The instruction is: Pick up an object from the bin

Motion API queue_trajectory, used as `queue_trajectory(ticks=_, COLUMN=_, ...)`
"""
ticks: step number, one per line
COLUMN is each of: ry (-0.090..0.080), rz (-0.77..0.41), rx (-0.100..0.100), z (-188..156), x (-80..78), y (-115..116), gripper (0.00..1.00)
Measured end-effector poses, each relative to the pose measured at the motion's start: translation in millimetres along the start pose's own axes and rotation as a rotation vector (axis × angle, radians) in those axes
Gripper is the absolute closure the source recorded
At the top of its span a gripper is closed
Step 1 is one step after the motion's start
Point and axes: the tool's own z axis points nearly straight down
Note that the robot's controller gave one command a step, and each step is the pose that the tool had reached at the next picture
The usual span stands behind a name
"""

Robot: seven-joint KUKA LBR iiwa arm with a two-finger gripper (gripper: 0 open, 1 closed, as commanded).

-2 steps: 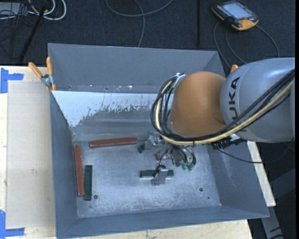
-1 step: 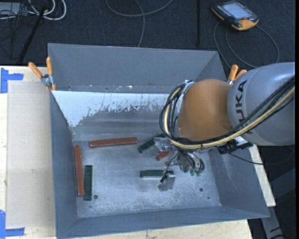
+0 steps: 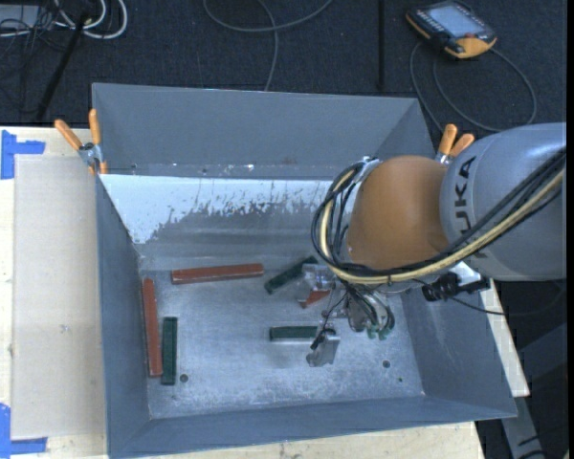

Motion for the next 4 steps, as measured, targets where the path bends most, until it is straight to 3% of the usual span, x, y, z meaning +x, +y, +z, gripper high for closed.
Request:
queue_trajectory(ticks=1, ry=0.003, rz=-0.087, rx=0.0, z=72.2, x=-17.4, y=-20.4, gripper=0.0)
queue_trajectory(ticks=2, ry=0.001, rz=-0.002, rx=0.0, z=68.0, x=-1.3, y=-19.1, gripper=1.0)
queue_trajectory(ticks=4, ry=0.002, rz=-0.001, rx=0.0, z=65.7, x=-0.9, y=-19.1, gripper=1.0)
